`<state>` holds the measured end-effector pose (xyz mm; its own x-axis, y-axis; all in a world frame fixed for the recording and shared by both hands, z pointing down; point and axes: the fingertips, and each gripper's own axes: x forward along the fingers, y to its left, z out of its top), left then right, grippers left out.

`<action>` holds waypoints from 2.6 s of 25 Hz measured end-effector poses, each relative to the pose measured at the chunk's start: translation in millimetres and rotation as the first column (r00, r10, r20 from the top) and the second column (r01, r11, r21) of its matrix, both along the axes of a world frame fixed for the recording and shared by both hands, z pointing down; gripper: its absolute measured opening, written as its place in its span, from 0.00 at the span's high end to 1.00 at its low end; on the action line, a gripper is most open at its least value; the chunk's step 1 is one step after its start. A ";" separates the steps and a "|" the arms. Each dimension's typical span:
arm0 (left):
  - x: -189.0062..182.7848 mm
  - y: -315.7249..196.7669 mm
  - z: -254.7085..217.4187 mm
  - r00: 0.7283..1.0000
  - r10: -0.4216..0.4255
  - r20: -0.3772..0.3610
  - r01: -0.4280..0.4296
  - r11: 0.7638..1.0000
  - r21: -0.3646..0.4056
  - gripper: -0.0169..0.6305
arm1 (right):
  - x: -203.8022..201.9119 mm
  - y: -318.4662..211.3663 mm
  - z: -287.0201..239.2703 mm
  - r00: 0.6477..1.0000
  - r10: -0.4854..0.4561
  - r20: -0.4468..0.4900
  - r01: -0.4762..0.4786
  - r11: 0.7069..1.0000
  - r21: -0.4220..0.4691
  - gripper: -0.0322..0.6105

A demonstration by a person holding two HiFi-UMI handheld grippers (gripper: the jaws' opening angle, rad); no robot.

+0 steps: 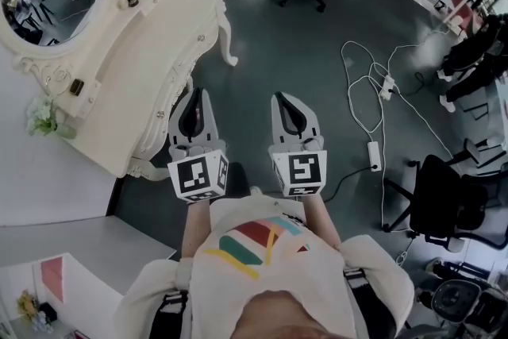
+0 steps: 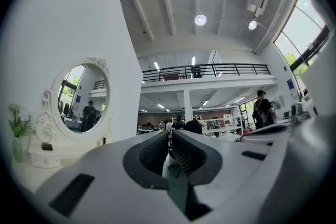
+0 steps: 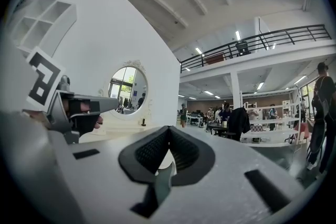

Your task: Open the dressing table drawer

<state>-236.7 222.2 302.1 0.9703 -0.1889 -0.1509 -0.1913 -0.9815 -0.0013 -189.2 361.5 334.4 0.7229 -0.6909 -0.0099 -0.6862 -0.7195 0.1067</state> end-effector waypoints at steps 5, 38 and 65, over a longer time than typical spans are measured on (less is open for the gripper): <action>28.1 1.8 2.4 1.000 0.020 -0.006 -0.020 1.000 0.020 0.94 | 24.4 10.7 4.0 0.999 0.032 -0.006 -0.032 0.999 0.005 0.95; 294.3 -163.2 -7.3 0.997 -0.071 -0.028 0.072 0.997 0.025 0.94 | 294.8 -177.1 14.9 0.985 -0.172 0.028 0.173 0.984 -0.042 0.95; 196.3 -346.3 17.5 0.767 -0.641 0.022 0.641 0.765 -0.059 0.94 | 253.7 -421.3 -16.4 0.710 -0.704 0.022 0.703 0.711 0.020 0.95</action>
<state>-40.4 -124.2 319.6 0.6203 -0.7755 -0.1176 -0.7759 -0.6287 0.0528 64.5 -59.8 318.1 0.0279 -0.9996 -0.0073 -0.9966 -0.0283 0.0770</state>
